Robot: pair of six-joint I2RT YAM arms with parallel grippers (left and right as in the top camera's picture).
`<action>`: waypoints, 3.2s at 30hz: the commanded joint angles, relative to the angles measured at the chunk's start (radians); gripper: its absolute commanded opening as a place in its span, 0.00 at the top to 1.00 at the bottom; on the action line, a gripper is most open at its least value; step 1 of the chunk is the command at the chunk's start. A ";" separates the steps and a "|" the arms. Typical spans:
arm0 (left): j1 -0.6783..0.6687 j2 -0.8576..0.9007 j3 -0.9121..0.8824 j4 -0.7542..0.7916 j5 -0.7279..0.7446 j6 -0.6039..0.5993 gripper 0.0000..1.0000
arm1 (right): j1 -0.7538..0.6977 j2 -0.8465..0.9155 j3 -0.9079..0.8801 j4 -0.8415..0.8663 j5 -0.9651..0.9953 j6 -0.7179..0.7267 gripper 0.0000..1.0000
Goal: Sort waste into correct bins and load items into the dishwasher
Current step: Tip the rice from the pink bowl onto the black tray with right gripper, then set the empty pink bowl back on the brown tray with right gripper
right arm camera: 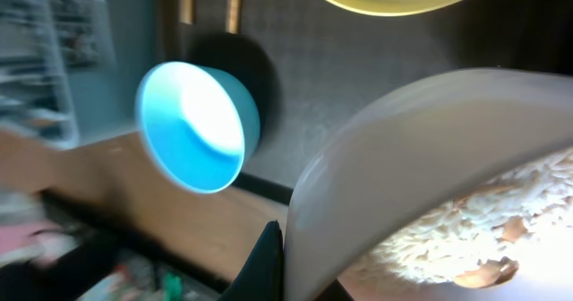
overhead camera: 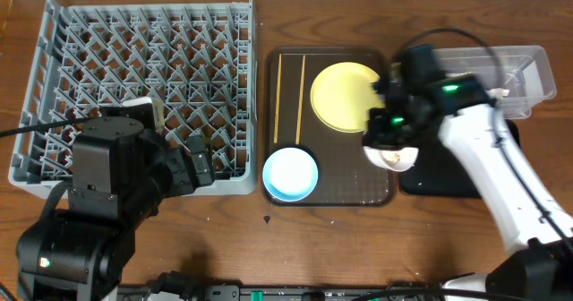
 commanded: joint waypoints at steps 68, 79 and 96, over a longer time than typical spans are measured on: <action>0.006 0.000 0.005 0.000 -0.012 -0.002 0.02 | -0.486 -0.209 -0.496 0.443 -0.589 -0.179 0.99; 0.006 0.000 0.005 0.000 -0.012 -0.002 0.02 | 0.361 -0.177 -0.480 0.530 0.549 0.043 0.99; 0.006 0.000 0.005 -0.001 -0.011 -0.002 0.02 | 0.430 -0.047 0.049 0.222 0.439 0.129 0.39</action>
